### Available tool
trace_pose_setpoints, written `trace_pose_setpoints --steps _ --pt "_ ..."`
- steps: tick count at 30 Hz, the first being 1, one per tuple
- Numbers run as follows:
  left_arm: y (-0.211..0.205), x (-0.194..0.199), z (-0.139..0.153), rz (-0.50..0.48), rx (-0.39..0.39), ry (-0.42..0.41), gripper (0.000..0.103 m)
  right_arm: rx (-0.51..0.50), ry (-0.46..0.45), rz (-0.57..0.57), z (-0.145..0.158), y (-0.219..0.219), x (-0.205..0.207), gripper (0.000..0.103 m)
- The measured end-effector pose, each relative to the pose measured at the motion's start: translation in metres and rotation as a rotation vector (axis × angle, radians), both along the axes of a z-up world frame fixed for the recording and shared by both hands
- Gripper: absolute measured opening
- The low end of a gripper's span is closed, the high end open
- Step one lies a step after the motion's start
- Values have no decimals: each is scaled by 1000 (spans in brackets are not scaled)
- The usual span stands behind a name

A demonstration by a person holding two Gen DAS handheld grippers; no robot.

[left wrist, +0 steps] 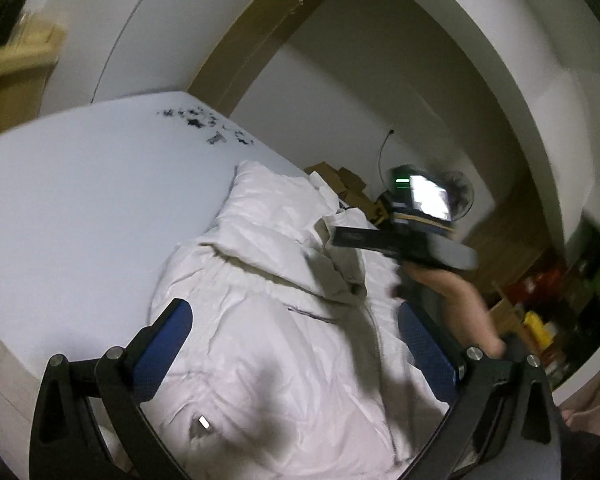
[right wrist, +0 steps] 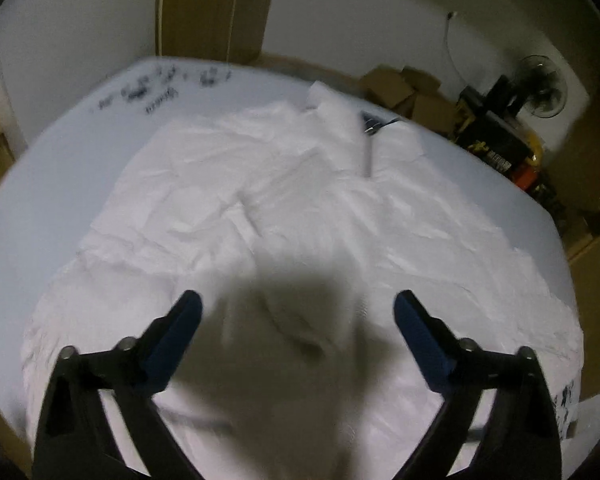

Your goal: Fold large clothes

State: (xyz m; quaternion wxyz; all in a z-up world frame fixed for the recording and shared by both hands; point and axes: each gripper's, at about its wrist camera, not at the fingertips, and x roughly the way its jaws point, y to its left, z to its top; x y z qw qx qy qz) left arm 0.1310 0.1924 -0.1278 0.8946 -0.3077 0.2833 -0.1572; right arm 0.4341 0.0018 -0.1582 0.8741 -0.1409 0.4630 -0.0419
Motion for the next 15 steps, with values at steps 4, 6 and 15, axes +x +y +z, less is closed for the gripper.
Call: trace_pose_setpoints --steps 4,6,15 --pt "13 -6 0 0 -34 -24 103 -51 83 -14 -32 5 36 88" --pt "16 -3 2 3 -48 -39 103 -108 93 -26 -42 2 44 72" --pt "13 3 8 2 -58 -16 103 200 27 -119 7 -77 25 14"
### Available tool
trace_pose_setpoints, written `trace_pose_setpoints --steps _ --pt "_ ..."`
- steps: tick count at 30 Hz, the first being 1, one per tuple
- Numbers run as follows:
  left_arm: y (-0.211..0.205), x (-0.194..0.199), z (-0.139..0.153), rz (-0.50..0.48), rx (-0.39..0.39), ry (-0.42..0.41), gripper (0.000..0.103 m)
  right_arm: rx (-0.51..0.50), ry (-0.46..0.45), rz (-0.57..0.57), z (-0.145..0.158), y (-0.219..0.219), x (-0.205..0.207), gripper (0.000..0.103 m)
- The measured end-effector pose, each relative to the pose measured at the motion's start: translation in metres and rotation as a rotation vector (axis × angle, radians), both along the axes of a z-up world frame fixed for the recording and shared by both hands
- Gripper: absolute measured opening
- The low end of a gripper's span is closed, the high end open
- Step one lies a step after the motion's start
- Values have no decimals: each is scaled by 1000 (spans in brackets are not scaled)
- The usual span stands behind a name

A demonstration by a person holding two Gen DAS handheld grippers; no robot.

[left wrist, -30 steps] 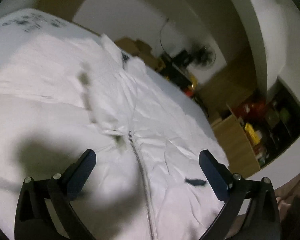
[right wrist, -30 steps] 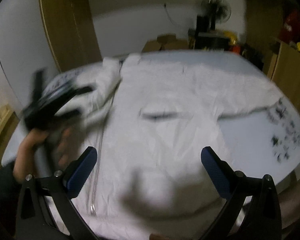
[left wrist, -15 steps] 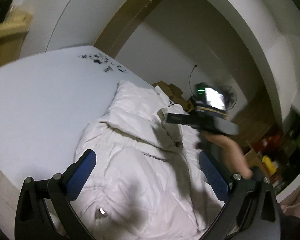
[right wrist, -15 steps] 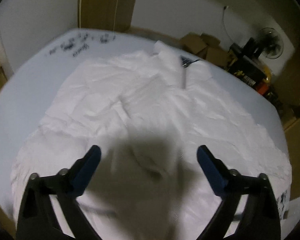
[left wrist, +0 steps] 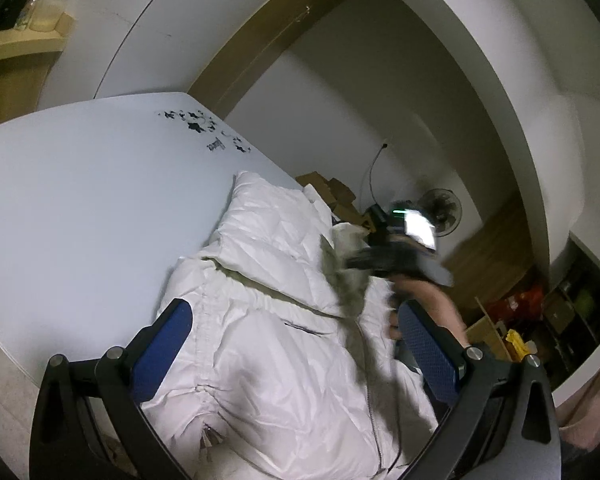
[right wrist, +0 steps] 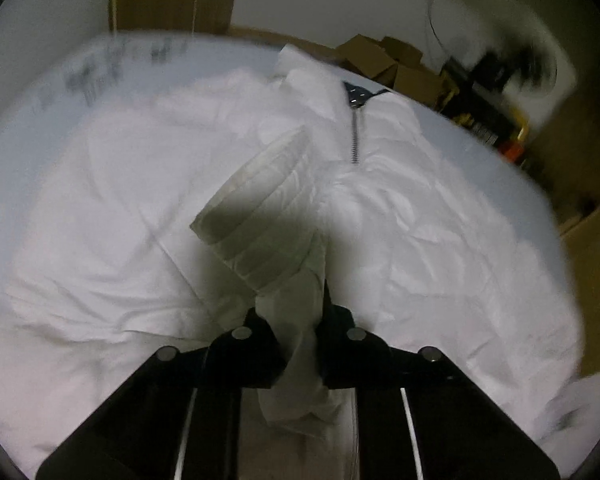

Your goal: Fold large clothes

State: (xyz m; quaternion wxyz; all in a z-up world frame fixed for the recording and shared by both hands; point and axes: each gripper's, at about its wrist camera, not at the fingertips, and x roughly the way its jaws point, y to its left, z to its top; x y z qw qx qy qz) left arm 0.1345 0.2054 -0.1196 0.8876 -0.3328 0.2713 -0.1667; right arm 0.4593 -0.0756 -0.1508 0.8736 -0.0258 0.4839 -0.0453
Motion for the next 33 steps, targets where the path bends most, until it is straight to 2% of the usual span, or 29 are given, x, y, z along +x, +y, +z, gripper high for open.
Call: trace_pose_setpoints --steps 3,6,9,11,12,13,14,16,17,18,20,21,23,24,26,28,29,31,33 --pt "-5 0 5 -1 6 3 103 252 -56 -57 27 -67 -28 14" --pt "-17 2 13 -19 24 1 103 453 -70 -140 27 -143 -54 14" --pt "-34 4 22 -42 37 -8 103 517 -13 -197 -9 -188 -67 16" --pt "-51 6 29 -67 52 -10 103 591 40 -222 -50 -210 -65 20" --pt "-59 7 33 -83 57 -9 103 632 52 -237 -66 -220 -65 37" --pt "-66 7 35 -94 63 -9 103 685 43 -229 -75 -227 -64 48" --pt "-74 6 39 -107 77 -11 103 755 26 -208 -80 -236 -66 50" --pt "-88 3 46 -124 108 -16 103 846 -16 -183 -76 -248 -78 64" --pt "-94 3 49 -132 130 -14 103 883 -66 -170 -68 -259 -89 68" --pt "-100 3 51 -136 154 -7 103 896 -105 -167 -60 -264 -101 72" --pt "-113 5 53 -133 204 15 103 875 -199 -207 -40 -291 -136 75" --pt "-123 9 56 -142 241 28 103 839 -254 -271 -30 -317 -162 77" --pt "-149 20 62 -189 303 49 103 796 -299 -411 -25 -363 -200 78" --pt "-165 27 67 -230 321 53 103 781 -307 -485 -26 -384 -213 78" --pt "-209 53 78 -353 310 67 103 736 -299 -634 -34 -429 -235 77" --pt "-259 87 82 -425 316 95 103 728 -247 -740 -52 -464 -246 60" --pt "-287 106 80 -457 334 102 103 753 -227 -778 -63 -479 -249 58" --pt "-340 143 67 -542 322 137 103 772 -200 -810 -76 -493 -247 55" --pt "-390 178 45 -601 318 204 103 788 -197 -830 -83 -501 -245 55"
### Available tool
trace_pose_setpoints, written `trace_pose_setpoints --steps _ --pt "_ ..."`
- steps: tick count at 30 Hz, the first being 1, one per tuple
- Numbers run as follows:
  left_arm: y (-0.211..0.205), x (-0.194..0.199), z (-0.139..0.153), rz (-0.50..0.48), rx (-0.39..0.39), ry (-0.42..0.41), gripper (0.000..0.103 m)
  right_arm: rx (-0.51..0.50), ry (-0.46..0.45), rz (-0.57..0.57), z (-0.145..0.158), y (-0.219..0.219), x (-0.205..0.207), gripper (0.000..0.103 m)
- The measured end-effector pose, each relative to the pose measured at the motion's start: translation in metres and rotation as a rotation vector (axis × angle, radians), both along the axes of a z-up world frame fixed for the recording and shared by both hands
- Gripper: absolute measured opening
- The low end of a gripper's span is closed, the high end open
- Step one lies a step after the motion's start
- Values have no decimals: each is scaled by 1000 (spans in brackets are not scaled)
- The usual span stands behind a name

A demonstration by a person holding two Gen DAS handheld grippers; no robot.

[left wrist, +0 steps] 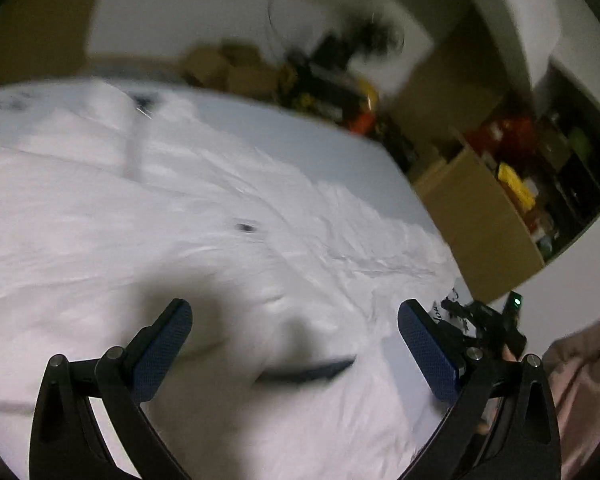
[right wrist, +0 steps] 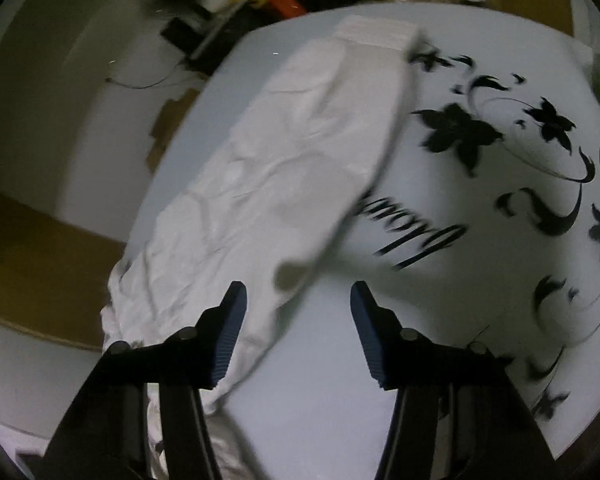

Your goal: Fold large clothes

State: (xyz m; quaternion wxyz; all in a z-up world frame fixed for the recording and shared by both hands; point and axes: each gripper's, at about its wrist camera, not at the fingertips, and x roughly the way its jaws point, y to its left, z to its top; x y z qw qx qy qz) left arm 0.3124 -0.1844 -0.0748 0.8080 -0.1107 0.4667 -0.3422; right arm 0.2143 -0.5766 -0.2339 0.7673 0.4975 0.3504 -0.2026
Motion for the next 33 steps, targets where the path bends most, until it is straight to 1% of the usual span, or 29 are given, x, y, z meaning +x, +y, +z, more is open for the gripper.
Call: trace_pose_setpoints --steps 1,3,5,7,8,9,11,12,15,16,18,20,23,24,26,27,28,29,30,31,33 --pt "-23 15 -12 -10 5 25 103 13 1 -3 0 -5 -3 55" --pt "-58 38 -33 -18 10 48 103 40 -2 -7 -4 -16 -3 55" --pt "-85 60 -54 -32 -27 103 103 53 -11 -11 -6 -19 -5 55" --pt "-104 74 -73 -60 -76 159 103 63 -16 -30 -5 -26 -10 55" --pt "-112 81 -82 -68 -69 184 103 63 -18 -42 -3 -28 -13 55" --pt "-118 84 -90 -46 -38 188 103 61 -19 -54 -4 -31 -13 54" --pt "-124 88 -98 -21 -13 163 103 69 -29 -72 -8 -37 -12 51" --pt "-125 90 -102 -10 -15 147 103 84 -47 -74 -9 -40 -15 49" --pt "-133 96 -115 3 -11 147 102 135 -114 -111 -16 -48 -15 49" --pt "-136 96 -116 2 -11 133 102 156 -137 -129 -19 -52 -15 49" --pt "-140 96 -118 -1 -10 131 102 203 -174 -156 -24 -59 -9 49" --pt "-141 98 -120 -12 -14 139 102 243 -200 -187 -28 -67 -1 49" --pt "-142 100 -120 -36 -26 131 102 256 -222 -221 -30 -76 11 49" --pt "-140 101 -119 -38 -32 128 102 242 -222 -226 -30 -78 17 47" --pt "-134 102 -117 -27 -69 158 103 215 -179 -218 -29 -82 23 32" --pt "-127 99 -113 -15 -107 173 103 221 -175 -214 -28 -82 26 19" --pt "-122 98 -108 -15 -147 174 103 229 -189 -217 -25 -83 23 13" --pt "-119 95 -103 -33 -183 167 103 221 -201 -218 -17 -81 21 11" --pt "-120 93 -100 -64 -196 164 103 194 -215 -211 -5 -78 19 9" --pt "-121 91 -101 -81 -194 169 103 169 -235 -204 6 -74 14 8" --pt "-127 96 -117 -98 -152 232 103 100 -299 -194 41 -59 8 8"
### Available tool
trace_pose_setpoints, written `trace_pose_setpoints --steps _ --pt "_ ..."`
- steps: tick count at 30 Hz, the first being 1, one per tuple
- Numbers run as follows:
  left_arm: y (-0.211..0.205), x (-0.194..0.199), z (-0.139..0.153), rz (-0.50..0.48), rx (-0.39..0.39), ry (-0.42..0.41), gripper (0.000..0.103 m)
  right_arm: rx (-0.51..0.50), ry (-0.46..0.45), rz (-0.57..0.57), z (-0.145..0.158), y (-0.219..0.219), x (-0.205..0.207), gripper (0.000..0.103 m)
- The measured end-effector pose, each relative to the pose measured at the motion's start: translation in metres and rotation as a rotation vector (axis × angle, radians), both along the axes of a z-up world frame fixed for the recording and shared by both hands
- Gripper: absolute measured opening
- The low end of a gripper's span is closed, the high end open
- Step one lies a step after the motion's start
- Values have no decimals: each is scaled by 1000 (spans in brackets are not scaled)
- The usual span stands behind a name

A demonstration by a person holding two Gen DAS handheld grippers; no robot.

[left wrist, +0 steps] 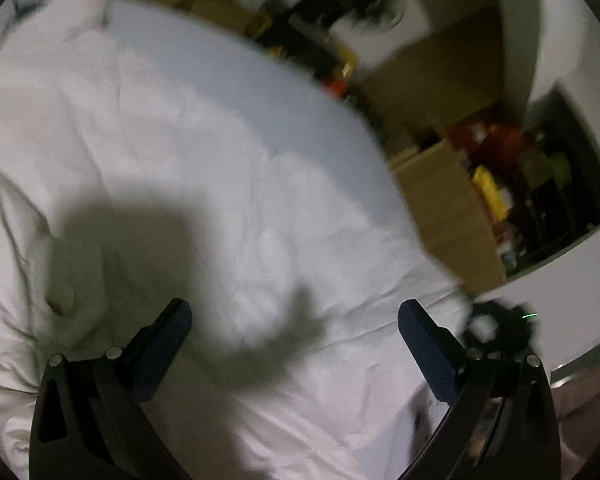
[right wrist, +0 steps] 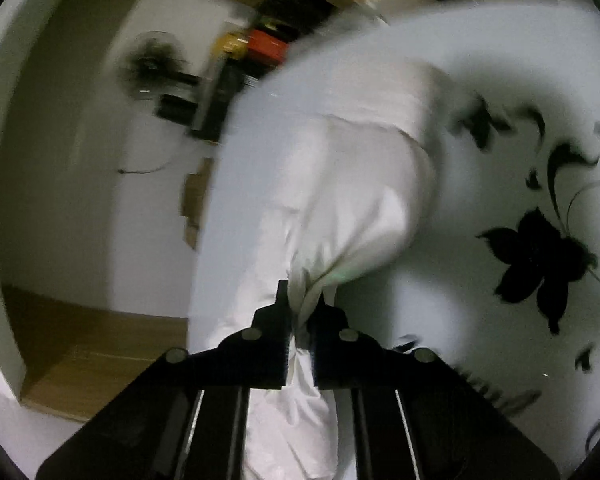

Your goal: Fold large clothes

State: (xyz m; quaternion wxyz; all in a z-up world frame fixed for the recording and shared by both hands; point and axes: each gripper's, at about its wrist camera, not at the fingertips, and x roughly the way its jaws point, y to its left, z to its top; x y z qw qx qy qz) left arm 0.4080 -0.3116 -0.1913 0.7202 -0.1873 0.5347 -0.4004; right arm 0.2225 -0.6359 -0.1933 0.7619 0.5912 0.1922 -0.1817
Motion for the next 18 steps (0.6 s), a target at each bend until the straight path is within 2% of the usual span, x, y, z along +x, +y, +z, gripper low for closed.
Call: trace_pose_setpoints --steps 1,3,4,5,6,8,10,12,14,16,18 --pt "-1 3 -9 4 5 13 103 -34 -18 4 15 7 1 7" --pt "-1 4 -8 -9 -13 -15 103 -119 -67 31 56 32 1 7" --pt "2 5 -8 -6 -32 1 102 -158 -94 53 78 47 2 7" --pt "10 5 -4 2 -88 30 102 -195 -117 82 100 63 5 7" --pt "24 3 6 24 -157 67 102 -227 -138 119 119 80 9 7" --pt "59 -3 30 84 -248 86 103 -275 -171 186 147 110 16 7" --pt "107 -15 64 168 -295 40 103 -351 -177 261 177 154 29 7" --pt "166 -34 96 267 -330 -37 103 -433 -175 328 196 200 42 7" --pt "226 -55 120 366 -316 -123 103 -530 -145 409 205 258 57 7" --pt "272 -72 127 435 -288 -160 103 -651 -74 494 201 318 78 7" --pt "323 -90 116 485 -268 -156 103 -782 16 600 178 380 104 7"
